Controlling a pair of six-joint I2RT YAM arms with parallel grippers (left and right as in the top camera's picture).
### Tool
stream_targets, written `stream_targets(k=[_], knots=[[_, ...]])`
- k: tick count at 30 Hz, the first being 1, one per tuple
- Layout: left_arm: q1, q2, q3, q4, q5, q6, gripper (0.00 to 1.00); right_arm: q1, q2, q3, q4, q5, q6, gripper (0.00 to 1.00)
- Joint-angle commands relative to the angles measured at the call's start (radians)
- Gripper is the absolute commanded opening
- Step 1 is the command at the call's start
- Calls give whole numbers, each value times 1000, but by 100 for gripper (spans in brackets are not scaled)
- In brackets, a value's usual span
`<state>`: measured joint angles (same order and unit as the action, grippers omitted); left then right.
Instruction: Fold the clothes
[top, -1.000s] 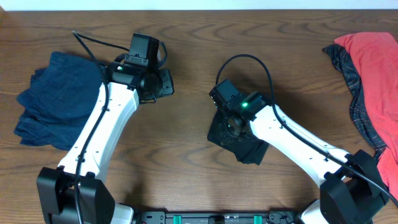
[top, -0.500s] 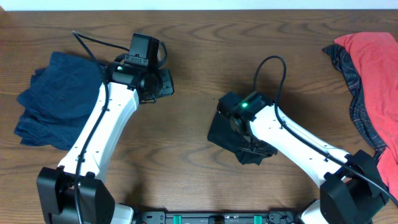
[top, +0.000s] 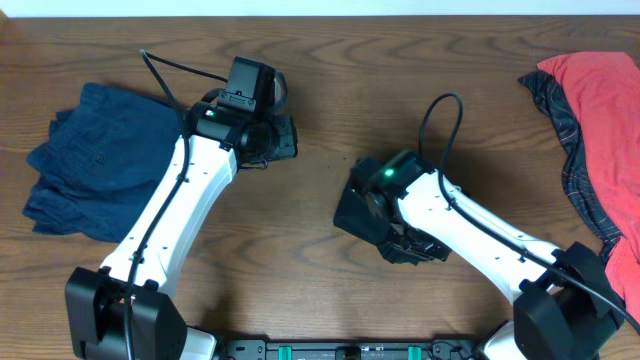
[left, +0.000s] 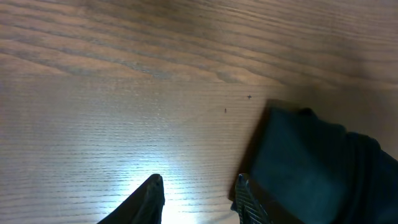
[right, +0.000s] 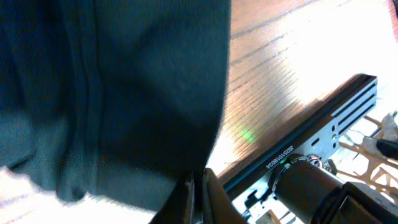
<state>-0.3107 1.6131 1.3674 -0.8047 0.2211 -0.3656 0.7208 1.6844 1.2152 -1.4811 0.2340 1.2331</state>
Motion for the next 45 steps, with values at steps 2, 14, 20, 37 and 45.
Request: stream_targets(k=[2, 14, 20, 37, 45], knots=[[2, 1, -9, 0, 6, 17, 40, 10, -16, 0, -3, -1, 47, 28], [-39, 1, -9, 56, 144, 124, 41, -156, -260, 0, 150, 10, -184, 73], [-136, 3, -9, 77, 161, 237, 41, -297, -272, 0, 212, -112, -406, 73], [-327, 242, -9, 141, 161, 272, 41, -449, -251, -118, 363, -269, -601, 1], [-327, 401, -9, 104, 99, 272, 41, -447, -163, -252, 590, -425, -743, 1]])
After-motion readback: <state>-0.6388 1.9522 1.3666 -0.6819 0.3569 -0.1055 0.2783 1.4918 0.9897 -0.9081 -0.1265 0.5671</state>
